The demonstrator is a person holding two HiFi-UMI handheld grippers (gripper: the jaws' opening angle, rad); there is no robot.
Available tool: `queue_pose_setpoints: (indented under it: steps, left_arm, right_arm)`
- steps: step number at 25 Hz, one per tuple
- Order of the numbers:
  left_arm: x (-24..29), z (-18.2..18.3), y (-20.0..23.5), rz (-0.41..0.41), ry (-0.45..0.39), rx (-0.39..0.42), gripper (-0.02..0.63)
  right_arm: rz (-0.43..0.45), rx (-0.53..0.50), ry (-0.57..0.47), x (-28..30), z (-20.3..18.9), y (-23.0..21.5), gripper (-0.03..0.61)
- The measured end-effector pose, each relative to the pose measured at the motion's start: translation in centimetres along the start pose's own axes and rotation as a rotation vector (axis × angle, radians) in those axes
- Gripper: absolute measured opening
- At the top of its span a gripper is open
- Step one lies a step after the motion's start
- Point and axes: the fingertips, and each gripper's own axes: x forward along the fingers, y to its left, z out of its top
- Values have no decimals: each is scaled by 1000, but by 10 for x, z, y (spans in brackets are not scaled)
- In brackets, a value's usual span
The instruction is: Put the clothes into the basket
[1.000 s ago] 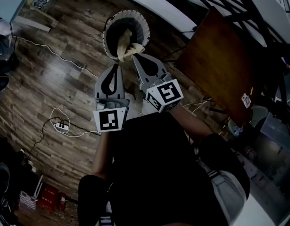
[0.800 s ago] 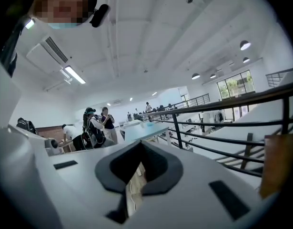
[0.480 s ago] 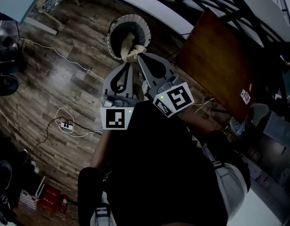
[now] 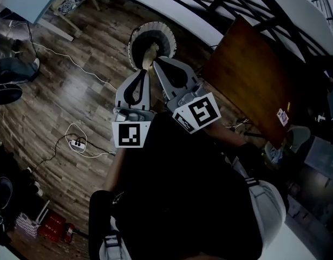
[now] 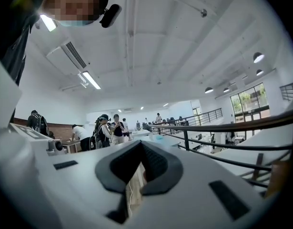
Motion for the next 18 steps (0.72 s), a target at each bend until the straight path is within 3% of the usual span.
queue_pose_setpoints:
  steps: [18]
  left_arm:
    - [19,-18,-26,74,51,-3,14]
  right_arm:
    - [22,29,23,-25,-4,-49,9]
